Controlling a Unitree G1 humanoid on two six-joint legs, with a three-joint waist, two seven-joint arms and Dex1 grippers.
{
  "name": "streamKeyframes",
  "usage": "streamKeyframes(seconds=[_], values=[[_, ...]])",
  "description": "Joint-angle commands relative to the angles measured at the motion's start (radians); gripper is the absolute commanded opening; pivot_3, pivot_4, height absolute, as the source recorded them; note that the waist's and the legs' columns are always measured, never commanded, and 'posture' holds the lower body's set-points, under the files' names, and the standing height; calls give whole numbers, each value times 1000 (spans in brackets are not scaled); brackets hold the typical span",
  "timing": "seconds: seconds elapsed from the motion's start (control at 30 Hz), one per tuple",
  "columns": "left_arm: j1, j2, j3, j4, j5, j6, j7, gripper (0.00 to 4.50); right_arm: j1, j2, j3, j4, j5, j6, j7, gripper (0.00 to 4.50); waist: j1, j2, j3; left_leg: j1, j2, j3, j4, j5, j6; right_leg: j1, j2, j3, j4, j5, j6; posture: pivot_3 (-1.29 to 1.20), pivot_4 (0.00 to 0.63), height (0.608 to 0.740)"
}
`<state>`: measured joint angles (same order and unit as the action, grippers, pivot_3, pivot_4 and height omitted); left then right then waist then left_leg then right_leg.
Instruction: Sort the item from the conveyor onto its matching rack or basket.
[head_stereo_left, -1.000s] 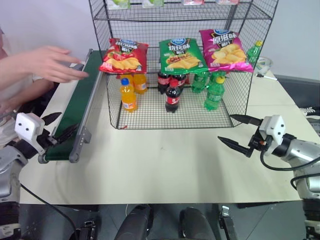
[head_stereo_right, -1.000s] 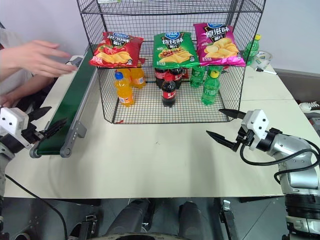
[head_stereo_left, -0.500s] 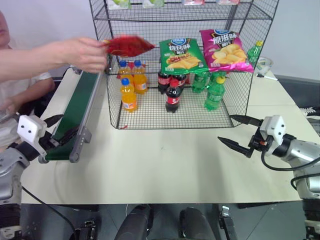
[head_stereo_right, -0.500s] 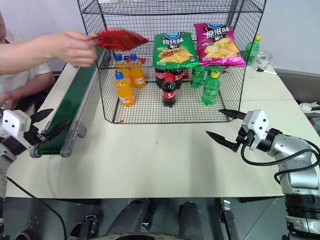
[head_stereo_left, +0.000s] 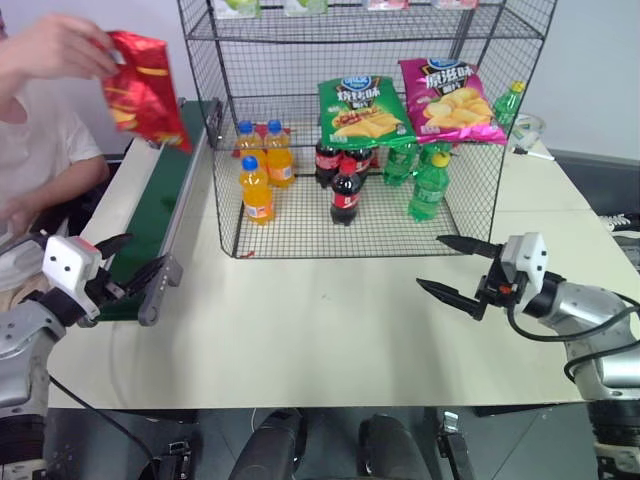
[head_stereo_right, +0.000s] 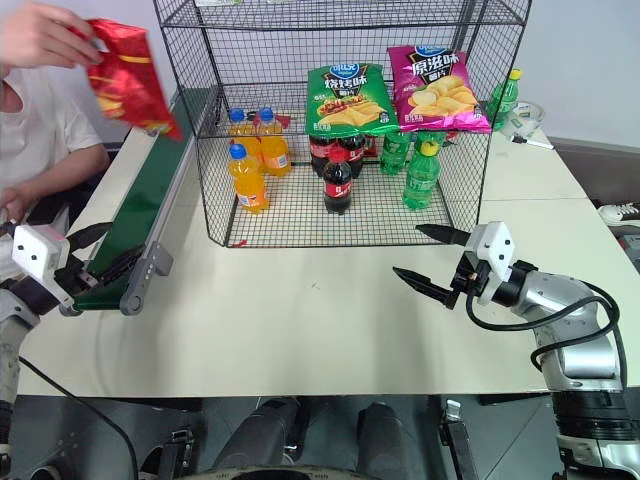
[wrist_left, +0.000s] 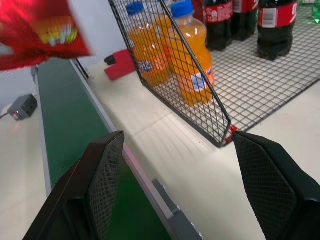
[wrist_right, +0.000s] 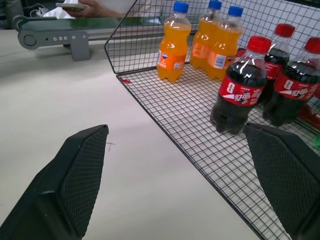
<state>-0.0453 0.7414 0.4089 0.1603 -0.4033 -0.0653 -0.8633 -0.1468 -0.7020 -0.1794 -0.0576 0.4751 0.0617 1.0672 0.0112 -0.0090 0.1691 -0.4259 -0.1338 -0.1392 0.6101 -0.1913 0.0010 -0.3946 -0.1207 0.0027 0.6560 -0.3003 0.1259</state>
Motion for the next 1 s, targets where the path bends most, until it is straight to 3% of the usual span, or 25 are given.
streamKeyframes(seconds=[0.03, 1.0], values=[[7, 9, 23, -45, -3, 3, 12, 3589, -25, -2, -1, -24, -9, -16, -1, 4500, 0, 0, 0, 0, 0, 0, 0, 0, 0, 0, 0, 0, 0, 0, 0, 0, 150, 740], [90, -10, 33, -133, -1, 22, 57, 3589, -49, 19, 23, -12, -33, -35, 8, 4500, 0, 0, 0, 0, 1, 0, -1, 0, 0, 0, 1, 0, -2, 0, -1, 0, 150, 740]])
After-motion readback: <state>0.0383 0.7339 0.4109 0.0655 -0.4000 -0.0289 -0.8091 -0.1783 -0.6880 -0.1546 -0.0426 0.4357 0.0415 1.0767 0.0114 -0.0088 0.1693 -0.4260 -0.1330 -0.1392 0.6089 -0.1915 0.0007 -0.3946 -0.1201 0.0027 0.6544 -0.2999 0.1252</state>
